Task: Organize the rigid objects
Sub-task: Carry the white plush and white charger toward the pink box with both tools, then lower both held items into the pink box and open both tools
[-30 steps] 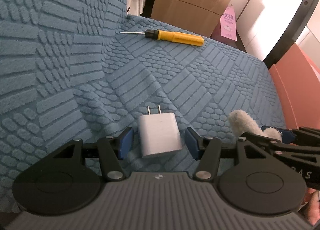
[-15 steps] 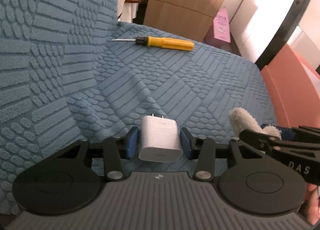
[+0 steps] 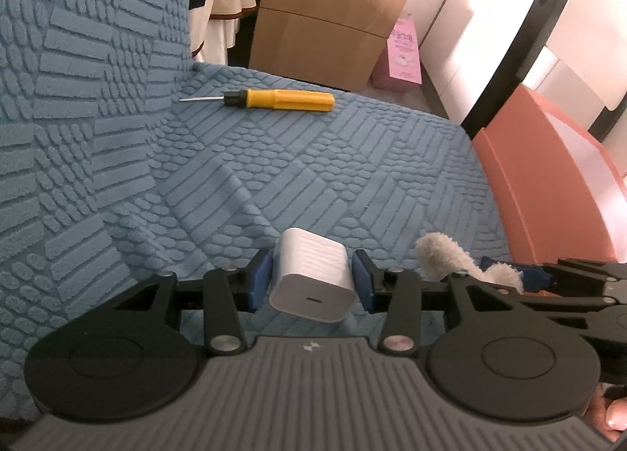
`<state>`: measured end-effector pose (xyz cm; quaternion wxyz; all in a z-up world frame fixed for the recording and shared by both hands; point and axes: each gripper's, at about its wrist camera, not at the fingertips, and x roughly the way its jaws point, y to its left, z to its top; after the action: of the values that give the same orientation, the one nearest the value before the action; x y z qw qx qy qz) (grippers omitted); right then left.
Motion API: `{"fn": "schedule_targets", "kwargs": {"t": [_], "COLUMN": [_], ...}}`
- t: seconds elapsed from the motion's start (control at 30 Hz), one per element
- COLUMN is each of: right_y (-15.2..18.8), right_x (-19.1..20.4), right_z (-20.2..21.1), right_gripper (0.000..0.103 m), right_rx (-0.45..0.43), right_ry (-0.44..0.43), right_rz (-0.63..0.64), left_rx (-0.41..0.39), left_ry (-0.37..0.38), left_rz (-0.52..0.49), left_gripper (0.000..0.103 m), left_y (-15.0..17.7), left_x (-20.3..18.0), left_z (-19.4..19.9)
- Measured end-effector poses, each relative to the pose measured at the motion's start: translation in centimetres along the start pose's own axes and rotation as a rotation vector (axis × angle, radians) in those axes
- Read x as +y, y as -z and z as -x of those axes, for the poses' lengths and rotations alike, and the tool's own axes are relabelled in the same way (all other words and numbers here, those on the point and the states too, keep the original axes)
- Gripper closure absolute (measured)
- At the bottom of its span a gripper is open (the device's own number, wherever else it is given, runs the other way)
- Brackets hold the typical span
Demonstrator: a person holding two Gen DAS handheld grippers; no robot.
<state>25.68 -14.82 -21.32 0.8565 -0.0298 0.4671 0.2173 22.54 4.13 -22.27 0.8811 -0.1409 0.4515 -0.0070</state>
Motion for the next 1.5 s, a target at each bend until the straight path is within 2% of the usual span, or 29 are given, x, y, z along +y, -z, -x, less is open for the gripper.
{"fn": "schedule_targets", "kwargs": {"t": [0.23, 0.4, 0.47, 0.63, 0.73, 0.9, 1.0, 1.1, 1.17, 1.23, 1.37, 1.5], "right_y": [-0.9, -2.1, -2.5, -3.6, -3.5, -2.3, -1.4, -0.6, -0.3, 0.0, 0.4, 0.7], "right_x": [-1.0, -1.8, -2.3, -3.5, -3.8, -3.6, -3.3, -3.0, -2.8, -2.7, -2.9, -3.0], "right_z": [2.3, 4.6, 5.8, 8.0, 8.1, 7.2, 6.2, 5.2, 4.7, 4.4, 3.9, 3.5], "right_gripper": [0.054, 0.054, 0.054, 0.054, 0.054, 0.054, 0.054, 0.054, 0.054, 0.054, 0.054, 0.054], "right_rx": [-0.022, -0.076, -0.1, -0.132, -0.126, -0.104, -0.083, -0.067, -0.059, -0.06, -0.057, -0.052], "right_ry": [-0.013, 0.018, 0.024, 0.032, 0.041, 0.035, 0.03, 0.032, 0.035, 0.044, 0.047, 0.041], "right_rz": [-0.024, -0.016, -0.011, -0.014, -0.009, -0.014, -0.017, -0.012, -0.003, 0.011, 0.011, 0.001], "left_rx": [-0.028, -0.062, -0.081, -0.109, -0.089, -0.032, 0.002, 0.012, 0.019, 0.019, 0.026, 0.031], "left_ry": [0.033, 0.063, 0.066, 0.09, 0.09, 0.106, 0.099, 0.089, 0.071, 0.052, 0.03, 0.038], "left_rz": [0.008, 0.002, -0.003, -0.005, -0.004, 0.079, 0.11, 0.101, 0.093, 0.095, 0.132, 0.147], "left_gripper": [0.053, 0.055, 0.069, 0.075, 0.075, 0.075, 0.075, 0.073, 0.06, 0.055, 0.049, 0.049], "left_y": [-1.3, -2.5, -3.0, -4.3, -4.1, -2.6, -1.9, -1.6, -1.6, -1.4, -0.7, 0.6], "left_x": [-1.2, -2.9, -3.6, -5.1, -5.2, -3.3, -2.2, -1.9, -1.7, -1.3, -0.6, -0.6], "left_z": [1.8, 3.3, 4.0, 5.0, 4.1, 2.1, 0.9, 0.3, 0.0, -0.2, -0.2, 0.4]}}
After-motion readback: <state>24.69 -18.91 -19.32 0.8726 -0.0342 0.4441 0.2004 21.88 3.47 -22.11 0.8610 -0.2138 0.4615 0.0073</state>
